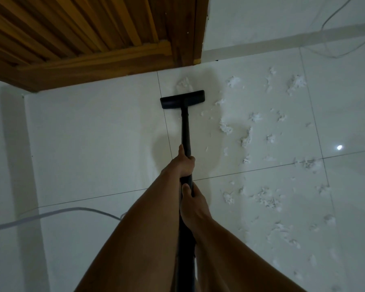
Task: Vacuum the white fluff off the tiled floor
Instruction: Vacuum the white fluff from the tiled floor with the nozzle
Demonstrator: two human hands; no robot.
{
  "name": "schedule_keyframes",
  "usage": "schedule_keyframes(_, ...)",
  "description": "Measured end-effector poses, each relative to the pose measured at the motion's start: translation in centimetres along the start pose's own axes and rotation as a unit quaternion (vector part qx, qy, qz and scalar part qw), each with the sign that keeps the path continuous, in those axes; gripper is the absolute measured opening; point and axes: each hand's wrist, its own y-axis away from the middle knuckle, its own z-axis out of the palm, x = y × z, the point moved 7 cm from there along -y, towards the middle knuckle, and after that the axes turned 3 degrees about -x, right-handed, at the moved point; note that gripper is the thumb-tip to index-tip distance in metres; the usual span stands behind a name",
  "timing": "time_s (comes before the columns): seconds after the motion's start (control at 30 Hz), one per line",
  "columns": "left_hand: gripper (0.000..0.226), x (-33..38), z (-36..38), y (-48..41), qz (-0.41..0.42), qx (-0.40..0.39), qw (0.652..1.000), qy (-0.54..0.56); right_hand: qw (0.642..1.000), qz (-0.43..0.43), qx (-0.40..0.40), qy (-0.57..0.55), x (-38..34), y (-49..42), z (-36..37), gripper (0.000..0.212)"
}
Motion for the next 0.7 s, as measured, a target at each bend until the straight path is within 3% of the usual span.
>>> schedule_keyframes(0.17,0.073,0.4,-0.7,-1.3,0.003,0.004,1.0,-0.005,1.0,0.004,-0.009,-0.006,-2.2,0.0,-0.8,0.068)
schedule_keyframes(0.3,0.074,0.9,-1.5,-2.1,0.002,0.006,1.0,-0.004,0.997,-0.004,-0.052,-0.063,-5.9,2.3,-2.2,0.042)
schedule_keyframes(0.7,0.075,2.1,-5.0,-4.8,0.005,0.007,1.0,-0.004,0.987,0.007,-0.083,-0.14,-11.2,2.3,-2.3,0.032)
